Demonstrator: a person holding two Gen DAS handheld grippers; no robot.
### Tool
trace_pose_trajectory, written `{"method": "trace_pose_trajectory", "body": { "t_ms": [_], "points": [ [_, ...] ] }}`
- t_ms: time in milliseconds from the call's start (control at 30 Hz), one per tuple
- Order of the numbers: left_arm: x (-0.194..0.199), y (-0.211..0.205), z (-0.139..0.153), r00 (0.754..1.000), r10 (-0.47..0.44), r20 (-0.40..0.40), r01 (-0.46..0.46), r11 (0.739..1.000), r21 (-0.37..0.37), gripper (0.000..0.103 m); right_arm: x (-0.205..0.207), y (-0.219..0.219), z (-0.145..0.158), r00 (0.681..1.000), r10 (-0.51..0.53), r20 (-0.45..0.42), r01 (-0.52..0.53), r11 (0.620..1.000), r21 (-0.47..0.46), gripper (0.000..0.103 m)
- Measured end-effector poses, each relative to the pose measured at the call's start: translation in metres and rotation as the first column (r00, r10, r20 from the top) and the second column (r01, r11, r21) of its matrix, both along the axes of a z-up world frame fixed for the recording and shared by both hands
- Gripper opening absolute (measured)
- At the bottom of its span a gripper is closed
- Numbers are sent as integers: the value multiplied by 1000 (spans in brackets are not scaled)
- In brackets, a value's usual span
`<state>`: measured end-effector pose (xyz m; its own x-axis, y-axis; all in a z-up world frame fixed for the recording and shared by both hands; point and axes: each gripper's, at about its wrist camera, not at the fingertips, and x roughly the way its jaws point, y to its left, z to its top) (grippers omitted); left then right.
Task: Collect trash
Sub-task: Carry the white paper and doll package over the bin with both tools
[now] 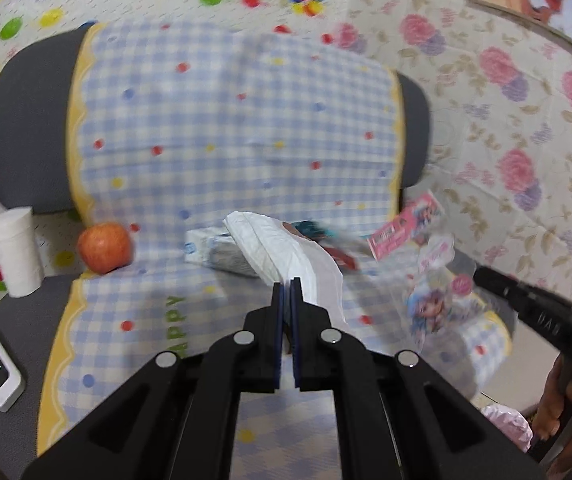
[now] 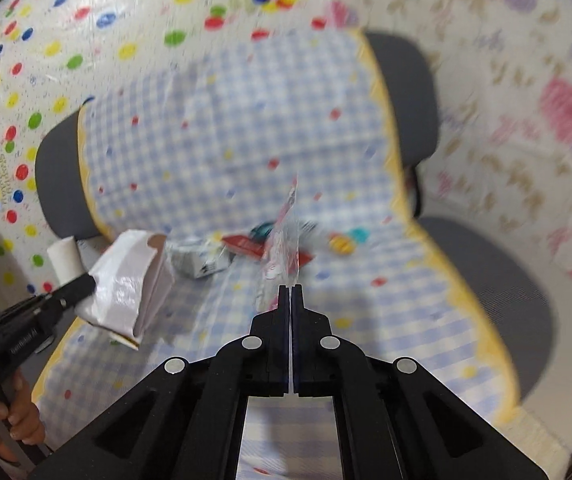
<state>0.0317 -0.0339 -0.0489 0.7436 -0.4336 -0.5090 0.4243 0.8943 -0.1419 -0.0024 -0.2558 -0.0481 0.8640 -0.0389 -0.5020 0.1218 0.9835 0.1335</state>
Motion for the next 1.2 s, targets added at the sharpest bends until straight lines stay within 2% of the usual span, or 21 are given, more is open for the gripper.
{"method": "trace_pose_trajectory", "body": {
  "t_ms": [167, 333, 500, 733, 933, 1200],
  "points": [
    [-19, -29, 4, 996, -88, 29, 88, 996, 7, 1, -31, -12, 9, 998, -55, 25, 56, 998, -28, 1],
    [-36, -59, 2, 986, -165, 31, 165, 986, 18, 1, -56, -31, 3, 993, -118, 18, 119, 993, -18, 1],
    [-58, -93, 3, 966, -255, 48, 253, 967, 35, 1, -88, -52, 0, 981, -195, 22, 196, 981, -12, 1],
    [-97, -142, -4, 912, -406, 61, 403, 914, 50, 1, -141, -72, -5, 947, -321, 19, 321, 945, -67, 1],
    [-132, -174, -16, 855, -516, 50, 514, 856, 58, 2, -195, -80, -15, 896, -444, -5, 439, 888, -138, 1],
    [-186, -215, -32, 751, -659, 41, 655, 751, 79, 2, -259, -90, -34, 812, -579, -72, 559, 807, -188, 1]
  ]
}}
